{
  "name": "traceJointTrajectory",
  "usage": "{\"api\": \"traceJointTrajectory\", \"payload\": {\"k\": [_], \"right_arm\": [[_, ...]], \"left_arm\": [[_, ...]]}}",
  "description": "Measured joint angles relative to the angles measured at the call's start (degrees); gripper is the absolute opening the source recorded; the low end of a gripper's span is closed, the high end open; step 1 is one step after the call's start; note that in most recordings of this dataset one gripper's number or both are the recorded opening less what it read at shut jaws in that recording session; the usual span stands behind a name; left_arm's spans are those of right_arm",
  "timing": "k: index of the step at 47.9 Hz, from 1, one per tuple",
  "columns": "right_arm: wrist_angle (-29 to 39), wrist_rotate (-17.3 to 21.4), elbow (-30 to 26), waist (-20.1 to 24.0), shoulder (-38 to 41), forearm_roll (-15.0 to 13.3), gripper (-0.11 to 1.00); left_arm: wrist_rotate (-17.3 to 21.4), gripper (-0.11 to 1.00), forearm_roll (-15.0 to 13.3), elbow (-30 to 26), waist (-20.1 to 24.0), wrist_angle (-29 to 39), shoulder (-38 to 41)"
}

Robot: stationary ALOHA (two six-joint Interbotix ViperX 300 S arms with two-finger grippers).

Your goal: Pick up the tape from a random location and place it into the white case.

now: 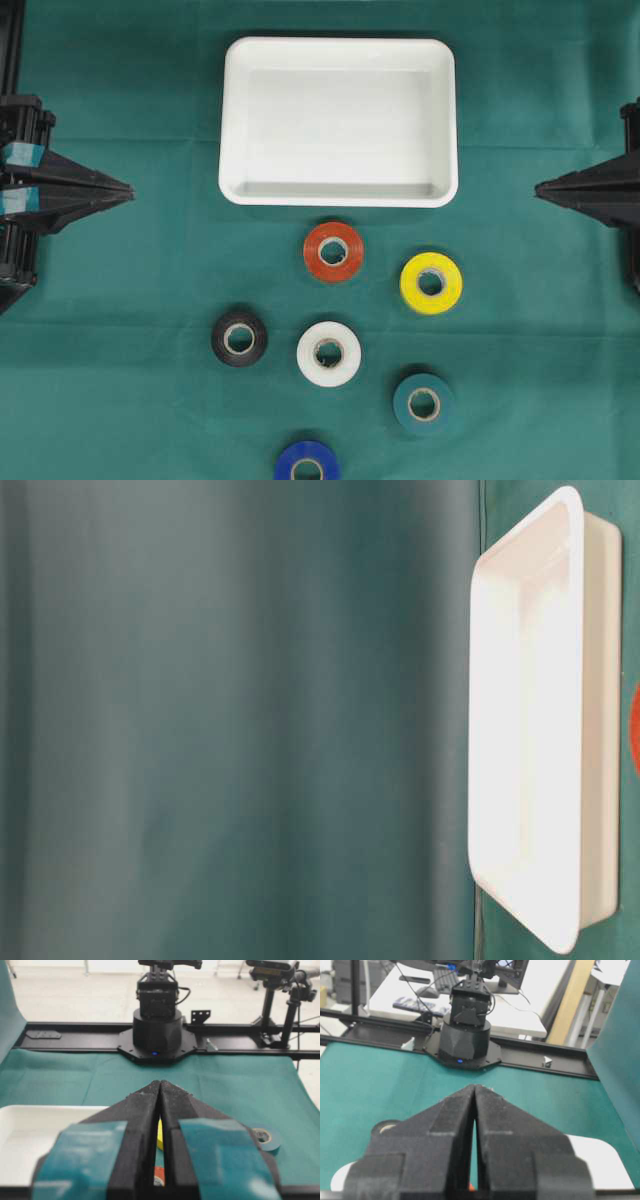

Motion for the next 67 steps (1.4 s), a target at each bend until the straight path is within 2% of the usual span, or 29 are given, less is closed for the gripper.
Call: {"api": "traceJointTrajectory", "payload": {"k": [9,25,29,32,34,37,43,46,50,67], "right_arm": [[2.1,0.6,0.0,0.0,0.1,0.1,0.00],[5.4,1.6,-0.7,0.0,-0.1,0.2,0.00],[5.6,1.6,-1.1,0.0,-0.1,0.2,0.00],[5.7,1.6,-1.2,0.0,-0.1,0.1,0.01],[5.8,1.6,-1.3,0.0,-0.1,0.2,0.08],[5.8,1.7,-1.4,0.0,-0.1,0.2,0.23],[6.0,1.9,-1.4,0.0,-0.1,0.2,0.62],[6.5,1.9,-1.5,0.0,-0.1,0.2,0.80],[7.3,1.9,-1.7,0.0,-0.1,0.1,0.92],[8.9,1.9,-2.5,0.0,0.0,0.1,0.91]], "left_arm": [[0.0,0.01,-0.1,-0.4,-0.9,3.6,-0.1],[0.1,0.01,0.0,-0.4,-0.9,4.0,-0.2],[0.1,0.07,0.0,-0.4,-0.9,4.1,-0.1],[0.1,0.19,-0.1,-0.4,-0.9,4.2,-0.1],[0.1,0.30,-0.1,-0.4,-0.9,4.2,0.0],[-0.2,0.50,-0.1,-0.4,-0.9,4.1,0.0],[-0.3,0.86,-0.1,-0.4,-0.9,4.2,0.0],[-0.3,0.97,-0.1,-0.4,-0.9,4.2,0.0],[-0.3,1.00,0.0,-0.4,-0.9,4.3,0.0],[-0.3,1.00,-0.1,-0.4,-0.9,4.3,0.0]]}}
